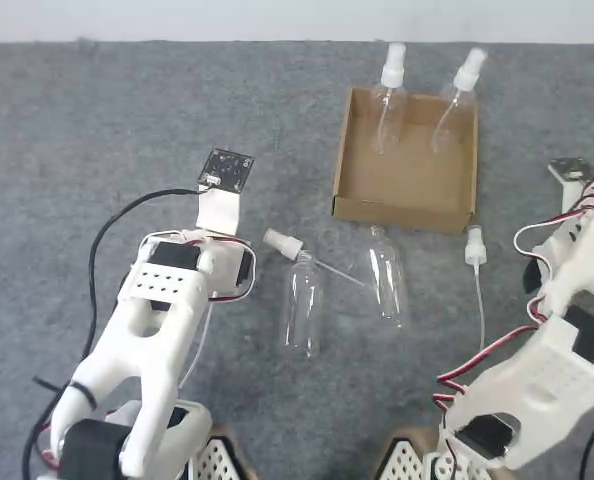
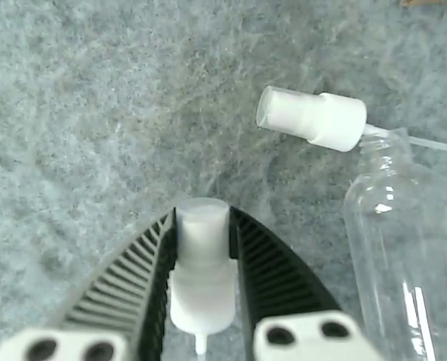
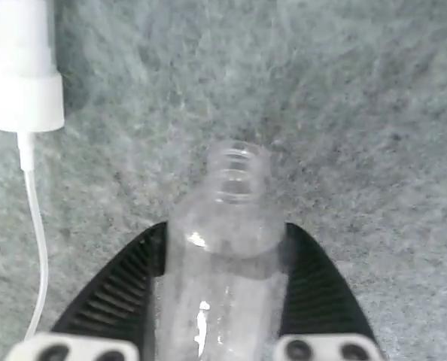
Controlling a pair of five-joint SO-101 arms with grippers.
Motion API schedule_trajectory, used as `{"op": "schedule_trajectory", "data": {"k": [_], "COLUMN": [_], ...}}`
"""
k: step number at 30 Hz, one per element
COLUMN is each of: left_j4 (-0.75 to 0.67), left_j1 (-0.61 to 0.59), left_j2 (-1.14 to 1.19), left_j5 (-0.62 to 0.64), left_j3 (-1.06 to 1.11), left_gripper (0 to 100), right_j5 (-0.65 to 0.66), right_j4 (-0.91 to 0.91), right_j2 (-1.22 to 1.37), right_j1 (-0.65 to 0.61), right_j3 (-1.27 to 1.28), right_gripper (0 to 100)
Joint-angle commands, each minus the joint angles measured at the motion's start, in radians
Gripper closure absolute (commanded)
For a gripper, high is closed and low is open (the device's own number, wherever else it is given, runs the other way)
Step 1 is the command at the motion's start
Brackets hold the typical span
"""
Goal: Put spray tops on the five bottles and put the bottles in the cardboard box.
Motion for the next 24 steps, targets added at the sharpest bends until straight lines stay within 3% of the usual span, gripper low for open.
{"op": "schedule_trajectory", "data": {"k": [1, 11, 24], "left_j4": [-0.026, -0.020, 0.014], "left_j1": [-0.003, -0.005, -0.003], "left_j2": [-0.054, -0.087, -0.486], "left_j5": [0.005, 0.005, 0.006], "left_j3": [-0.018, -0.013, 0.160], "left_gripper": [99, 99, 99], "right_j5": [-0.044, -0.095, -0.153], "right_j4": [0.013, 0.223, 0.236], "right_j2": [-0.154, -0.536, -1.118], "right_j1": [-0.015, -0.145, -0.346], "right_j3": [-0.058, -0.006, 0.460], "right_gripper": [98.5, 98.6, 98.6]}}
